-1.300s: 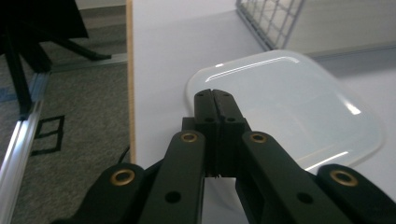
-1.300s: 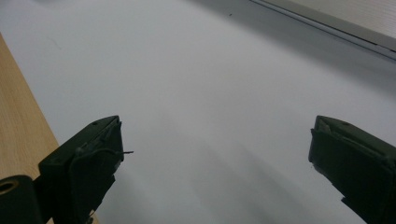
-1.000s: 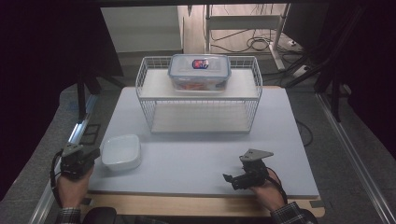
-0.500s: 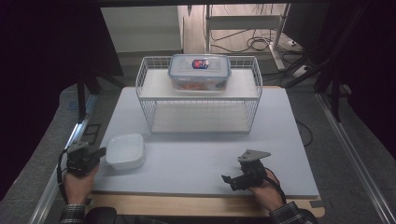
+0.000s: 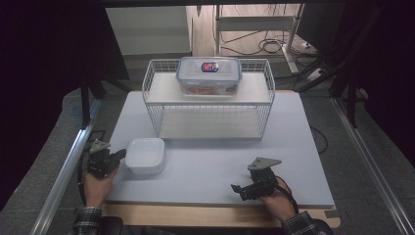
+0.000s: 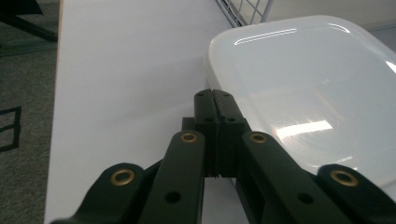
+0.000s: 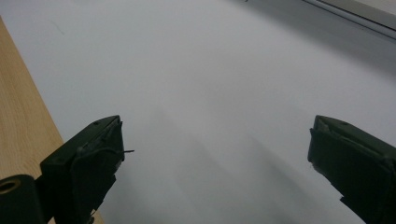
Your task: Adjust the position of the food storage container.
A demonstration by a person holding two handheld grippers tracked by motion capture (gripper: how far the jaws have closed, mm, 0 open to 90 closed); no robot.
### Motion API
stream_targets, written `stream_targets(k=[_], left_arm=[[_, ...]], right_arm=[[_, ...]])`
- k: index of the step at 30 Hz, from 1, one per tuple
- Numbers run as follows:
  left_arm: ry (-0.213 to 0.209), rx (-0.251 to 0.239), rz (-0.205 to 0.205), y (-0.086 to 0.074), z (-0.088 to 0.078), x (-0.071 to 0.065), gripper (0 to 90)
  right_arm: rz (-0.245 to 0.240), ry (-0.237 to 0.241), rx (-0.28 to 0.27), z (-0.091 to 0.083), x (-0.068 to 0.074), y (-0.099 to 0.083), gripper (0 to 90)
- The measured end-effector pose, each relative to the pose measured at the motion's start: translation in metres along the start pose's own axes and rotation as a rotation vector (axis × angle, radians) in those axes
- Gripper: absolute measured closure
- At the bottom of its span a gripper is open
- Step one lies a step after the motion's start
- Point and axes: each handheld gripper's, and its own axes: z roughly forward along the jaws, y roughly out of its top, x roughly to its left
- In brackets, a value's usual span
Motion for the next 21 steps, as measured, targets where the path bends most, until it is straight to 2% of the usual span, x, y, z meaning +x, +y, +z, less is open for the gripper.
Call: stream_targets(k=[6, 10, 21], left_arm=[[-0.026, -0.005, -0.018, 0.004, 0.007, -0.001, 90.0], [-0.055, -0.001, -0.007, 0.009, 0.014, -0.008, 89.9], [-0.147, 0.017, 0.052, 0.021, 0.034, -0.046, 89.9]], right_arm=[[0.0, 0.002, 0.003, 0.001, 0.0, 0.0, 4.0], [-0.001, 0.0, 0.002, 0.002, 0.0, 0.001, 4.0], [-0.003, -0.008, -0.012, 0.002, 0.001, 0.005, 4.4]])
